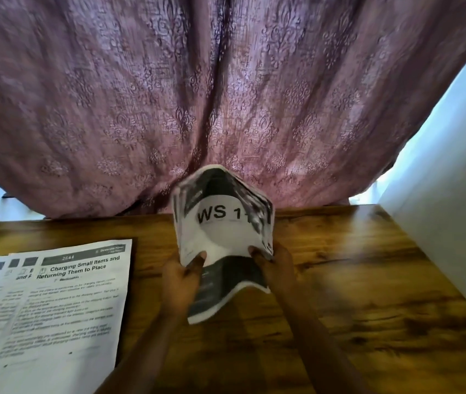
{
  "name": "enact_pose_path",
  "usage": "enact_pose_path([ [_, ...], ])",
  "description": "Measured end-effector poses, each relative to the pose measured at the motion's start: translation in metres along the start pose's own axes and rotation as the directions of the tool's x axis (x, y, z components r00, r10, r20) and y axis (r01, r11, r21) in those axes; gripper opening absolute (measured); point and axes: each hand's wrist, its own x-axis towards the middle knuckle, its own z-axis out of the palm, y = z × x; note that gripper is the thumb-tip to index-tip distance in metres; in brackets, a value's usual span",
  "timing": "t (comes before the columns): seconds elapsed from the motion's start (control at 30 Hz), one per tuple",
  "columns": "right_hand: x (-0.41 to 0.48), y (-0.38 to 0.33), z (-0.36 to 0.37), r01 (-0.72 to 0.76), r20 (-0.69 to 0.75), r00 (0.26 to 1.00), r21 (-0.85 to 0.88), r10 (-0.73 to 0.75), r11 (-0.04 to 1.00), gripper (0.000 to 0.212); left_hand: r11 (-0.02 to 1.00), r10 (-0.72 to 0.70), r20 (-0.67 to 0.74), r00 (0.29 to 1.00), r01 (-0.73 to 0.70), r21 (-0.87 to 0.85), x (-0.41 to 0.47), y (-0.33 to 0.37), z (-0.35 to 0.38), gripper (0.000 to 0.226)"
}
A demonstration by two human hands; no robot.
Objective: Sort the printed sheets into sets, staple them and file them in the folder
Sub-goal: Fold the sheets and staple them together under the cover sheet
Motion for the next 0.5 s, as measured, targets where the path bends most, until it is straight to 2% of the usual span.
enact_pose_path([
  [0.1,0.014,-0.005,-0.029,-0.081,0.139,0.986,-0.053,0.087,0.995,0.025,0.979,-0.089,-0.048,0.995,0.078,-0.187,0.015,0.01,-0.009,0.021],
  [0.17,0.009,0.001,-0.043,-0.195,0.186,0.968,0.134,0.169,0.972,0.051,0.925,-0.154,-0.072,0.986,0.118,-0.362,0.016,0.012,-0.012,0.031],
  [0.2,0.004,0.006,-0.044,-0.278,0.201,0.953,0.293,0.225,0.915,0.064,0.897,-0.193,-0.078,0.978,0.144,-0.418,0.015,0.012,-0.012,0.034],
  [0.23,-0.002,0.011,-0.04,-0.339,0.218,0.938,0.406,0.271,0.849,0.065,0.873,-0.242,-0.082,0.967,0.18,-0.452,0.013,0.012,-0.01,0.033],
  [0.3,-0.018,0.014,-0.021,-0.402,0.236,0.915,0.534,0.326,0.744,0.043,0.827,-0.347,-0.081,0.934,0.264,-0.496,0.011,0.007,-0.004,0.03],
  [0.37,-0.027,0.011,0.0,-0.436,0.203,0.895,0.585,0.397,0.684,0.033,0.783,-0.418,-0.079,0.905,0.315,-0.536,0.006,0.004,0.007,0.026],
  [0.43,-0.024,0.005,0.009,-0.432,0.119,0.882,0.592,0.457,0.68,0.03,0.768,-0.427,-0.056,0.902,0.33,-0.549,-0.001,0.006,0.016,0.025],
  [0.5,-0.017,-0.004,0.002,-0.412,0.051,0.882,0.566,0.468,0.714,0.026,0.729,-0.346,0.062,0.936,0.31,-0.61,-0.002,0.006,0.012,0.028],
])
